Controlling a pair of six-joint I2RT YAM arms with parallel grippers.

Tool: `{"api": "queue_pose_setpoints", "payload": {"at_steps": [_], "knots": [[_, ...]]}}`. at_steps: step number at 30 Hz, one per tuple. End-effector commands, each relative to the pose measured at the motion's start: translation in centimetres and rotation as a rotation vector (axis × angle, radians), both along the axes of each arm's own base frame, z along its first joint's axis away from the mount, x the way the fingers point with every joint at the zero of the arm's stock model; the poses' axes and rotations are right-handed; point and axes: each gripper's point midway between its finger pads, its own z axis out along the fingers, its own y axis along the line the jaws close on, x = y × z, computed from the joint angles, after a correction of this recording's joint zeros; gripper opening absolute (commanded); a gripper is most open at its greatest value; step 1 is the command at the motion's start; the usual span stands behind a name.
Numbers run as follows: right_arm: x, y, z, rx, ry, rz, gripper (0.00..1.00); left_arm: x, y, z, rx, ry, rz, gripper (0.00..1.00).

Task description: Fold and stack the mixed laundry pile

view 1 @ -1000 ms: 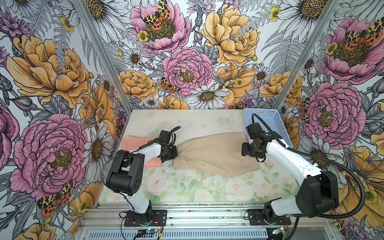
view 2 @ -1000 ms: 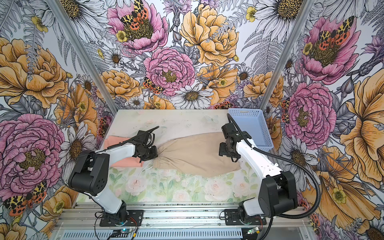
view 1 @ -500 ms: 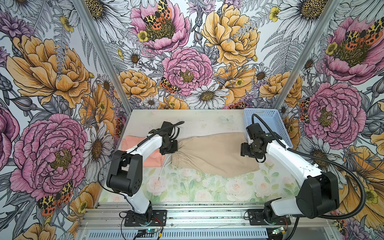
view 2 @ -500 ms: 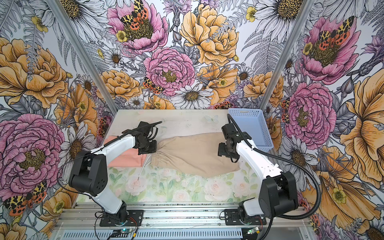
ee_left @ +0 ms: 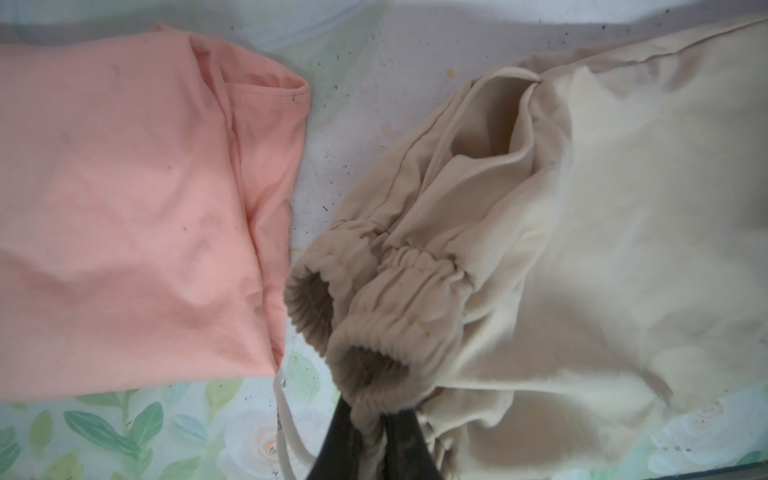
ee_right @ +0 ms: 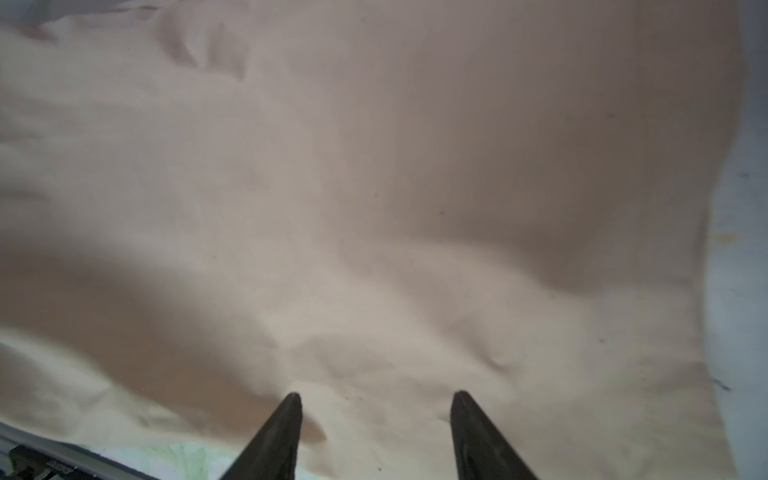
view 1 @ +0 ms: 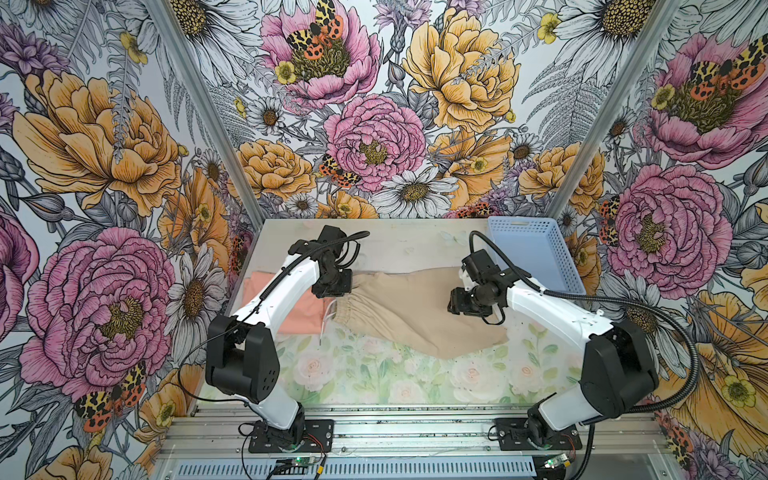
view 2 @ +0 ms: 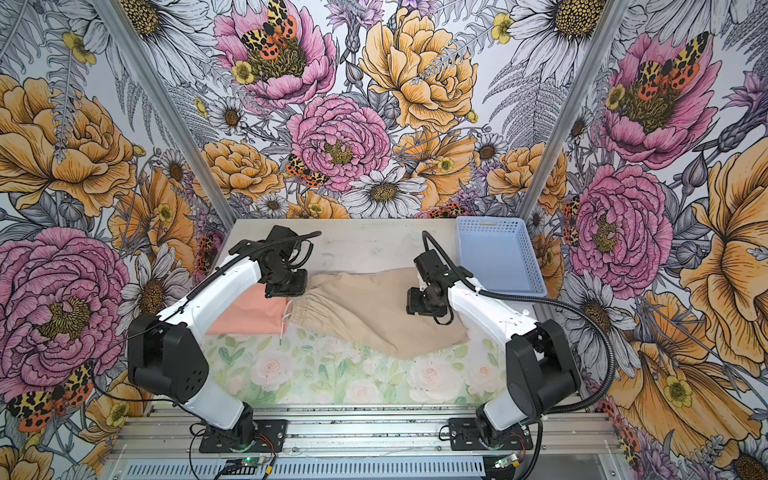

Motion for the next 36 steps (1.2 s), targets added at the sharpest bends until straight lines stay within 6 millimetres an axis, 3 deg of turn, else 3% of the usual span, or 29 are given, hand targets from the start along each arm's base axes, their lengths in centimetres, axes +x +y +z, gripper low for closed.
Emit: {"api": "queue_pose_setpoints", "payload": {"at_steps": [1, 4, 10, 16, 19, 23, 26, 31, 36], "knots": [[2.5, 6.7, 1.6, 0.213, -0.063, 0.055, 0.50, -1.4, 1.0, 2.6, 0.050, -0.012, -0.005, 0.00], [3.0, 11.2, 0.6, 0.286, -0.042, 0.110, 0.45, -1.9, 1.0, 4.0, 0.049, -0.025, -0.001, 0.00], [1.6, 19.9, -1.6, 0.424, 0.035, 0.220, 0.39, -2.8, 0.7, 6.6, 0.056, -0.044, 0.002, 0.00], [-0.7, 26.4, -3.2, 0.508, 0.092, 0.307, 0.38, -3.6, -0.2, 8.2, 0.055, -0.034, -0.009, 0.00], [-0.6, 27.8, -3.4, 0.547, 0.102, 0.315, 0.38, -4.0, -0.7, 8.4, 0.054, -0.018, -0.015, 0.00], [0.2, 25.1, -2.4, 0.531, 0.075, 0.274, 0.39, -4.3, -1.7, 8.1, 0.042, 0.012, -0.021, 0.00], [0.9, 20.2, -1.0, 0.501, 0.060, 0.222, 0.41, -4.5, -2.6, 7.6, 0.033, 0.031, -0.026, 0.00], [-1.6, 12.3, -1.0, 0.395, 0.089, 0.184, 0.43, -4.7, -4.2, 7.6, 0.002, 0.043, -0.025, 0.00], [-4.0, 6.9, -2.9, 0.311, 0.119, 0.138, 0.43, -5.0, -6.0, 8.1, -0.032, 0.040, -0.018, 0.00]]}}
